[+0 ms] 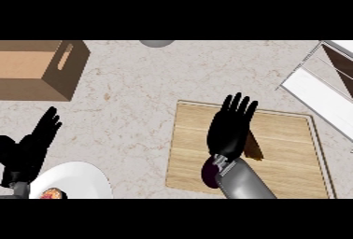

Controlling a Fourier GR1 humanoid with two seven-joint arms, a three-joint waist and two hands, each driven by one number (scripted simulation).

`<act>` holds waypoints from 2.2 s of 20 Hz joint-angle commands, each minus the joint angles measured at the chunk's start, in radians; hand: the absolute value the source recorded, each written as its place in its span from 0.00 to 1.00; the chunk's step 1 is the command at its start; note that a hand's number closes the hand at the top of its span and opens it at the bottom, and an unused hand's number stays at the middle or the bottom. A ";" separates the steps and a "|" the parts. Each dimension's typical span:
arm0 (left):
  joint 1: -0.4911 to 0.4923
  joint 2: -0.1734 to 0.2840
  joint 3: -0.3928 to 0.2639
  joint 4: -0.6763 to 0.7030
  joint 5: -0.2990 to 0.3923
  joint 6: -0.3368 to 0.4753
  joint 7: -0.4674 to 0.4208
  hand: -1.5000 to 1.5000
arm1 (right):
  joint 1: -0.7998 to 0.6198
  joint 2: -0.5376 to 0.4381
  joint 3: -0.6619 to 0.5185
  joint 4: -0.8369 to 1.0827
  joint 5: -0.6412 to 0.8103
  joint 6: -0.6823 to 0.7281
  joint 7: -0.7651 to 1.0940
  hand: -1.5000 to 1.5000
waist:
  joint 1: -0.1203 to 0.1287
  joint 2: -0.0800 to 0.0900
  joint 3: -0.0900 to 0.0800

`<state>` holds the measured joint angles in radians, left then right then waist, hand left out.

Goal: Pick the sweet potato from the tray and place it in the tiered shelf

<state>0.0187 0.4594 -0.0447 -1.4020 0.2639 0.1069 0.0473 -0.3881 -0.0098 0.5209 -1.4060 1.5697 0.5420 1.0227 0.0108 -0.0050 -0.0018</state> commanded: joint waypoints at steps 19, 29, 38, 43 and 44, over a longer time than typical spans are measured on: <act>0.042 -0.044 0.093 -0.048 -0.042 -0.086 0.031 0.50 | 0.023 -0.022 -0.195 0.123 0.094 -0.060 -0.061 1.00 | -0.005 0.005 0.002; -0.026 -0.058 0.123 0.006 -0.080 -0.113 0.041 0.50 | 0.015 -0.072 -0.187 0.146 0.127 -0.067 -0.168 1.00 | -0.009 0.005 0.002; 0.024 -0.076 0.166 -0.038 -0.078 -0.133 0.050 0.50 | 0.064 -0.015 -0.015 -0.056 0.258 -0.050 -0.146 1.00 | -0.009 0.003 0.002; 0.024 -0.088 0.146 -0.041 -0.101 -0.109 0.046 0.50 | 0.028 0.009 -0.320 -0.167 0.004 -0.220 -0.201 1.00 | -0.023 0.002 0.005; 0.018 -0.089 0.157 -0.030 -0.095 -0.104 0.049 0.50 | 0.036 0.009 -0.387 -0.197 -0.076 -0.240 -0.209 1.00 | -0.032 0.003 0.006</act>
<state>0.0306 0.3735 0.1054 -1.4262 0.1659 -0.0045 0.0867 -0.3599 -0.0104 0.3035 -1.5083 1.6554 0.3859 0.8408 -0.0072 -0.0027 0.0013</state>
